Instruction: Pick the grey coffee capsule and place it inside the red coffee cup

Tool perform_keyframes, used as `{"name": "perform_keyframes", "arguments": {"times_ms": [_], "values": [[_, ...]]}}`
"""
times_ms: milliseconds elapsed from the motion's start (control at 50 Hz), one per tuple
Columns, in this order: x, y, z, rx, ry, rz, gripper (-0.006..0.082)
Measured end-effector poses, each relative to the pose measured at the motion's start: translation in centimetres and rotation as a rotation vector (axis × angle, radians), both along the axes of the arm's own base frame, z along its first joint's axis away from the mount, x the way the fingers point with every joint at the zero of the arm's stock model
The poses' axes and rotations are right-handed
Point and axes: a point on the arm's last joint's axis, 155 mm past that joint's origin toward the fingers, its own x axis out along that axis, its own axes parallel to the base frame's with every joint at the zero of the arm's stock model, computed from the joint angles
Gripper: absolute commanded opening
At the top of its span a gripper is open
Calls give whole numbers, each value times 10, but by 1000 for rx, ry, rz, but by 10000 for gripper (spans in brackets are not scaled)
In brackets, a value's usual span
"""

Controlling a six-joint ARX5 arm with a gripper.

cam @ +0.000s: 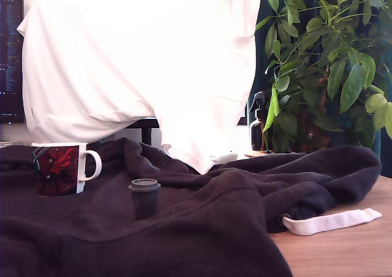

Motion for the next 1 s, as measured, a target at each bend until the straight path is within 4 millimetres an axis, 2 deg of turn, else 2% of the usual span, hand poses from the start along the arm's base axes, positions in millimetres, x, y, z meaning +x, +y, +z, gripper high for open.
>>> {"name": "perform_keyframes", "arguments": {"times_ms": [120, 240, 340, 520, 580, 680, 800, 1000], "values": [[-1, -22, -12, -111, 38, -116, -16], [-1, -27, -14, -127, 49, -138, -16], [-3, -39, -6, -129, 19, -210, -16], [-16, -71, 27, -175, -87, -403, -16], [-19, -79, 30, -200, -94, -447, -16], [-26, -95, 28, -249, -63, -532, -16], [-28, -112, 16, -263, 6, -607, -16], [-33, -139, 12, -250, 38, -718, -11]]}}
